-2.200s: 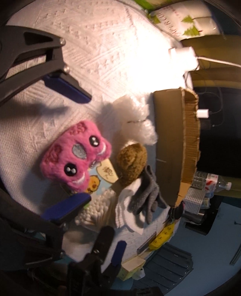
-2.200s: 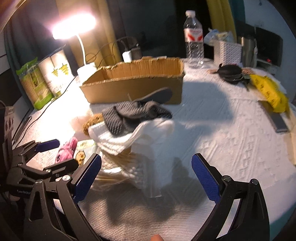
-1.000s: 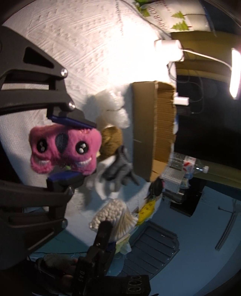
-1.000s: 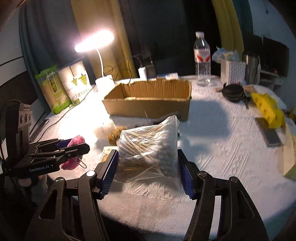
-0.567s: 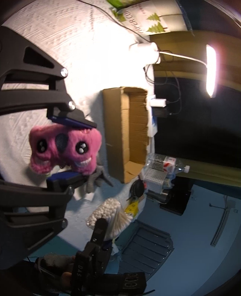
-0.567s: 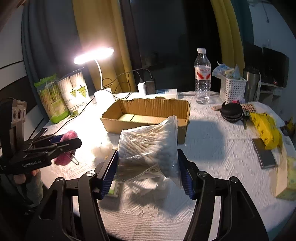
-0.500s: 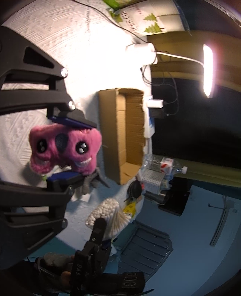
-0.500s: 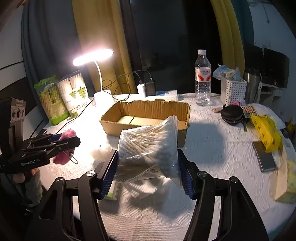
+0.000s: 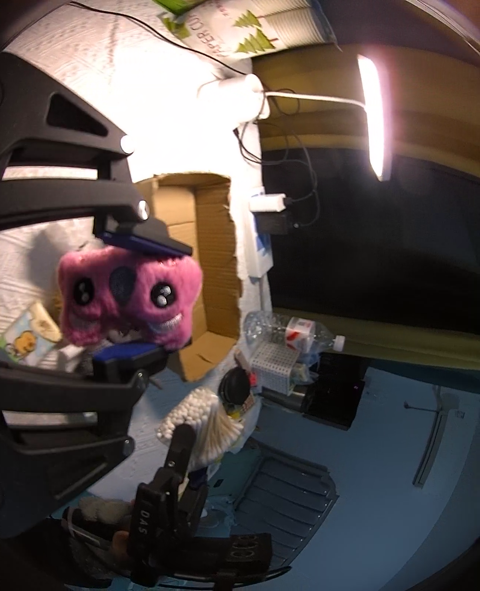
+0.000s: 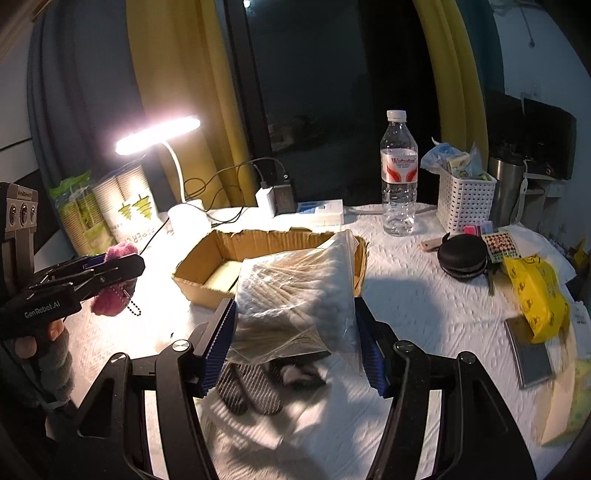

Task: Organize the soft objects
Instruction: 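Carry both items over the box and open both tools to drop them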

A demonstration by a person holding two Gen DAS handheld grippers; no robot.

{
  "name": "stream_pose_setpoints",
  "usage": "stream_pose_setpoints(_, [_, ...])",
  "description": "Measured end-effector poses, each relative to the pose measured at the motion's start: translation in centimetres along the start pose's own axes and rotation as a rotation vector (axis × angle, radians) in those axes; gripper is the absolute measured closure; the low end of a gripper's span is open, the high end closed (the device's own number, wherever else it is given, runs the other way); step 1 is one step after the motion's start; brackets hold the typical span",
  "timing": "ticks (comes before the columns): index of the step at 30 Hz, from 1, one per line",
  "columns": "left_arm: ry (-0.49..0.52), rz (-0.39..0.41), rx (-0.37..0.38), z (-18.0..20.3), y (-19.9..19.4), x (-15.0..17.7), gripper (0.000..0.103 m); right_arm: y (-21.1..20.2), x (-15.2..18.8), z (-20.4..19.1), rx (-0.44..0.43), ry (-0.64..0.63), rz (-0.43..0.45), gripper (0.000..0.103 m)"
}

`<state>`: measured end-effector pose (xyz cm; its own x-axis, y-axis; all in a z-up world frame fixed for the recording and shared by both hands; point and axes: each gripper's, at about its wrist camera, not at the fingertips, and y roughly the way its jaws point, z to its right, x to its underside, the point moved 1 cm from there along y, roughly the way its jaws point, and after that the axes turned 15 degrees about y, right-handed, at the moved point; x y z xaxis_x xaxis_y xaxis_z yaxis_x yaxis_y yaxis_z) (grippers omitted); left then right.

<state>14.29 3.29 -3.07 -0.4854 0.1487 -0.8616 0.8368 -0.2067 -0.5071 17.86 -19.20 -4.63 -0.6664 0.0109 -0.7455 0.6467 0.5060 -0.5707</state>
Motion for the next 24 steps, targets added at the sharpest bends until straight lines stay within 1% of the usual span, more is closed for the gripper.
stream_pose_setpoints(8, [-0.015, 0.005, -0.003, -0.9, 3.4, -1.6, 0.061, 2.6, -2.0, 1.2, -0.004, 0.002, -0.002, 0.038])
stream_pose_setpoints(17, [-0.046, 0.016, 0.004, -1.2, 8.0, -3.1, 0.061, 5.6, -3.2, 2.5, -0.007, 0.018, -0.005, 0.038])
stream_pose_setpoints(24, [-0.075, -0.039, 0.015, -1.3, 12.1, -2.9, 0.06, 8.1, -3.2, 3.5, -0.013, 0.049, -0.033, 0.038])
